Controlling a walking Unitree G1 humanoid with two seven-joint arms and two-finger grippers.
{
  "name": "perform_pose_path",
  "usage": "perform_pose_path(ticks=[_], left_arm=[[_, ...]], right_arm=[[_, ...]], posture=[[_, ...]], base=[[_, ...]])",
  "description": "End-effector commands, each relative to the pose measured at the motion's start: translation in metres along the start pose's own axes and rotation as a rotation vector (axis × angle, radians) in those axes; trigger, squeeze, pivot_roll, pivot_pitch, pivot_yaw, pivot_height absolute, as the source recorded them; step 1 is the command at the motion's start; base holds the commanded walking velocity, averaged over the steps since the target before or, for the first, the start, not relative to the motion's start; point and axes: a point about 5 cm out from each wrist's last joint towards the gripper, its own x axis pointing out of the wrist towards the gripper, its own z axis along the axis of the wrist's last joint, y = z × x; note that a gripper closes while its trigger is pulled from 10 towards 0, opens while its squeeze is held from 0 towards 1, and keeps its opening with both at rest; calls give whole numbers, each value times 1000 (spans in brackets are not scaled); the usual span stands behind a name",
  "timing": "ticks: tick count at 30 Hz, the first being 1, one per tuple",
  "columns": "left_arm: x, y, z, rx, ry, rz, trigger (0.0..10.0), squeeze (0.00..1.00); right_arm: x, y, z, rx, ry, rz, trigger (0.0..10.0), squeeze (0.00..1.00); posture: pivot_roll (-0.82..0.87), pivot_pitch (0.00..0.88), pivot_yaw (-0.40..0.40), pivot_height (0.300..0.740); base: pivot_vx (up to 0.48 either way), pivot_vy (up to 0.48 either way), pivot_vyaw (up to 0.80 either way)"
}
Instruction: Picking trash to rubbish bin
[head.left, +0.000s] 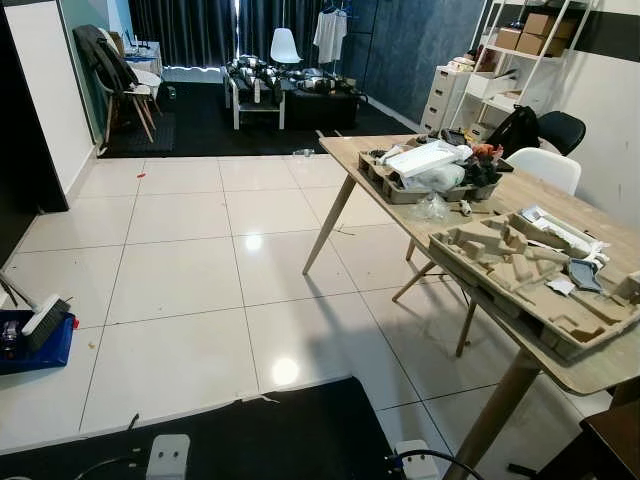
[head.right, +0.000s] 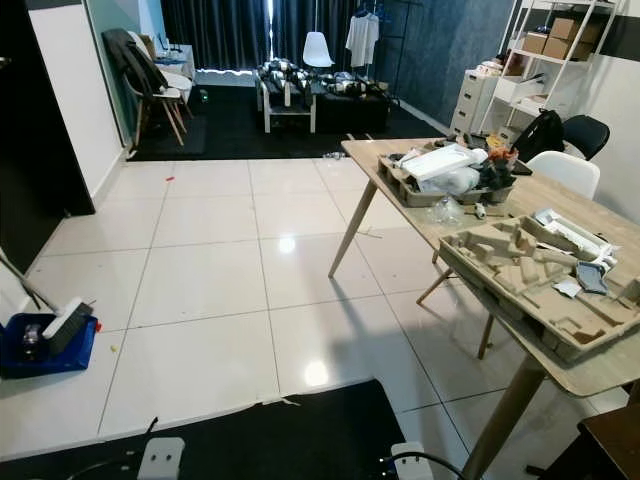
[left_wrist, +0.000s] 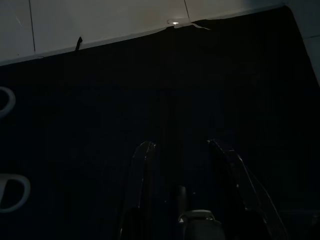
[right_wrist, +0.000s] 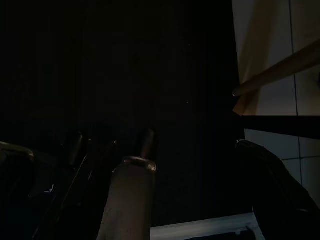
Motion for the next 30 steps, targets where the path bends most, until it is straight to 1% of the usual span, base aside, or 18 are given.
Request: perform_pose_path(ticks=[1, 30], left_arm=[[-1, -1, -5, 2, 21, -6, 10000, 0], [-1, -2, -4, -1, 14, -13, 10000, 0]], right_arm=[[-1, 0, -6, -10, 21, 1, 10000, 0], [-1, 0, -5, -11, 21, 0, 10000, 0]], posture=[[68, 59, -68, 740], [69, 61, -68, 740]], base=[[0, 0, 0], [316, 0, 0]])
